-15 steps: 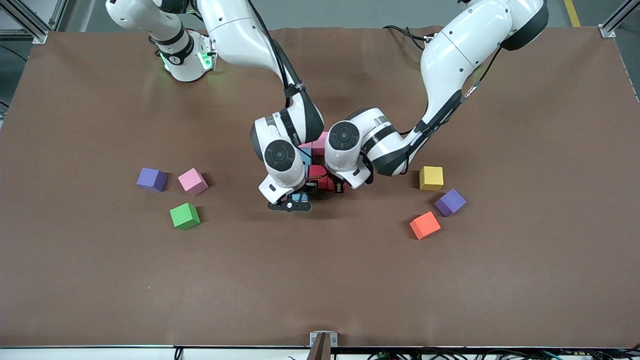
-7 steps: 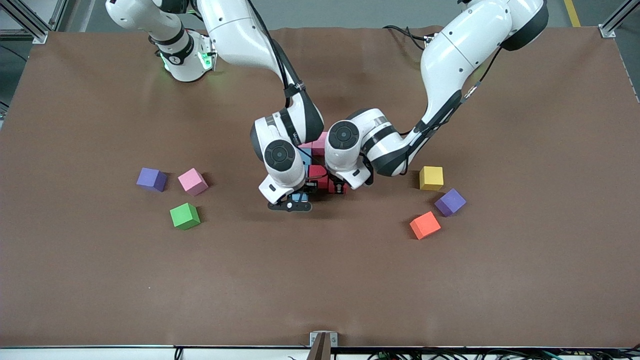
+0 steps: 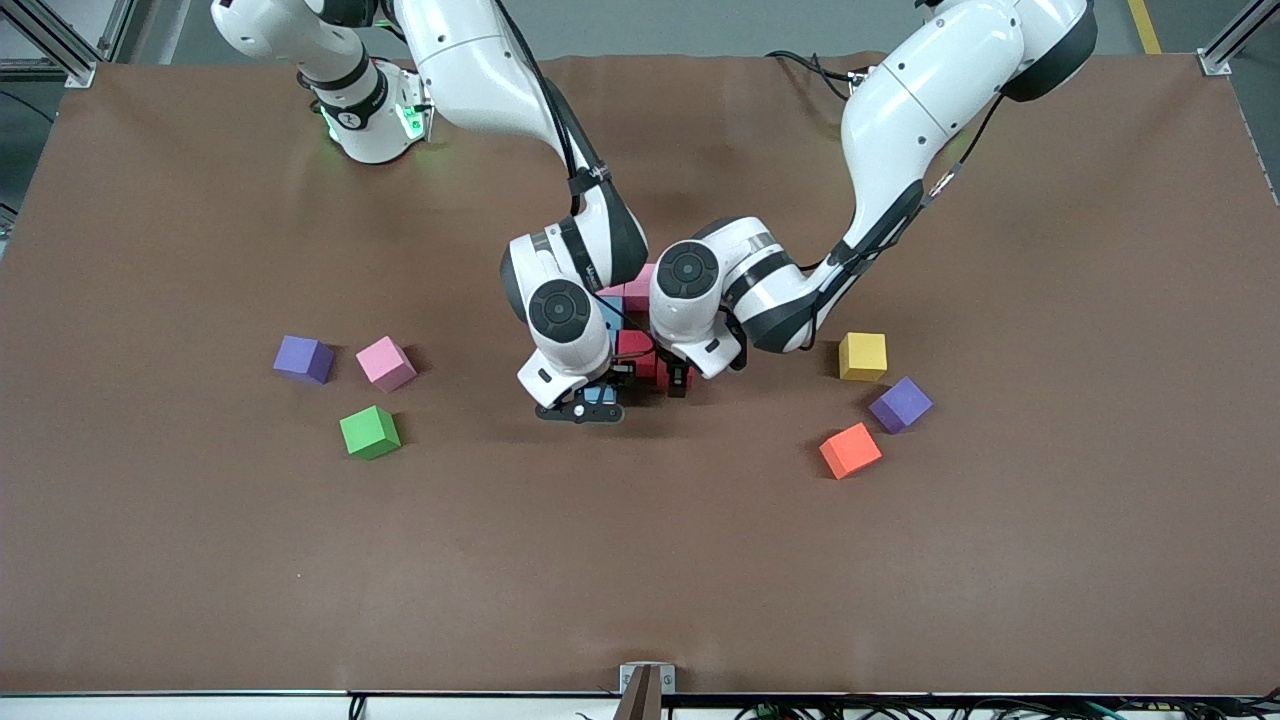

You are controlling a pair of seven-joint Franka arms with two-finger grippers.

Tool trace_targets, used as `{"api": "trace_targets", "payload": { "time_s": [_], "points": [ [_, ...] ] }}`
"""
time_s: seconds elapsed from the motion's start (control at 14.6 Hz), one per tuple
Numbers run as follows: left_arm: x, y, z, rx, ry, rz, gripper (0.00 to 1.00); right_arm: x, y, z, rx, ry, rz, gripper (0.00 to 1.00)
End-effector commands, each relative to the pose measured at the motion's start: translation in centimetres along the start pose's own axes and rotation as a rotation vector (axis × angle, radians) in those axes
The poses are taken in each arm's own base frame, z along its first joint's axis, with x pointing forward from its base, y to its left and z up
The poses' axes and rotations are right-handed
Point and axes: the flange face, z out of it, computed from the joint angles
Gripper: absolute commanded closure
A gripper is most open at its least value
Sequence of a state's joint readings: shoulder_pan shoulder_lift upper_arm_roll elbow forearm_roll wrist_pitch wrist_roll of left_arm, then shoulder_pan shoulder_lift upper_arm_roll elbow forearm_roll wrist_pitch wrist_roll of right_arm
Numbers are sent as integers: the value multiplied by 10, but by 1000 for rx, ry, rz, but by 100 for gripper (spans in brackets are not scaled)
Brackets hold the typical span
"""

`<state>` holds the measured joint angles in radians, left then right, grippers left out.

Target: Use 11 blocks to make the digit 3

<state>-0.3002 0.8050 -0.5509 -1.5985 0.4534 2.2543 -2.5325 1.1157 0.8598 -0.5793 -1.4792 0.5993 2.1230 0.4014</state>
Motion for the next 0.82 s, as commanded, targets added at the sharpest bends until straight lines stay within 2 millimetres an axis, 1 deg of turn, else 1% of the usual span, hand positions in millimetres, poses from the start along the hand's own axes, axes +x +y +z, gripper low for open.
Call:
{"api": "trace_targets", "payload": {
  "time_s": [0.0, 0.21, 0.34, 0.48, 0.55, 0.75],
  "points": [
    [0, 0, -16, -35, 8, 10, 0, -12, 0, 1, 3, -19, -5, 98],
    [4, -5, -30, -21, 57, 17, 0, -10, -1, -2, 4, -14, -5, 98],
    [10, -10, -49, -29, 69, 22, 0, -10, -2, -3, 6, -12, -8, 98],
    [31, -4, -77, -60, 76, 29, 0, -10, -1, -4, 6, -12, -7, 98],
    [39, 0, -87, -61, 80, 38, 0, -10, -1, -4, 6, -12, -7, 98],
    [76, 25, -116, -57, 82, 126, 0, -9, -1, -5, 6, -11, -6, 98]
  ]
}}
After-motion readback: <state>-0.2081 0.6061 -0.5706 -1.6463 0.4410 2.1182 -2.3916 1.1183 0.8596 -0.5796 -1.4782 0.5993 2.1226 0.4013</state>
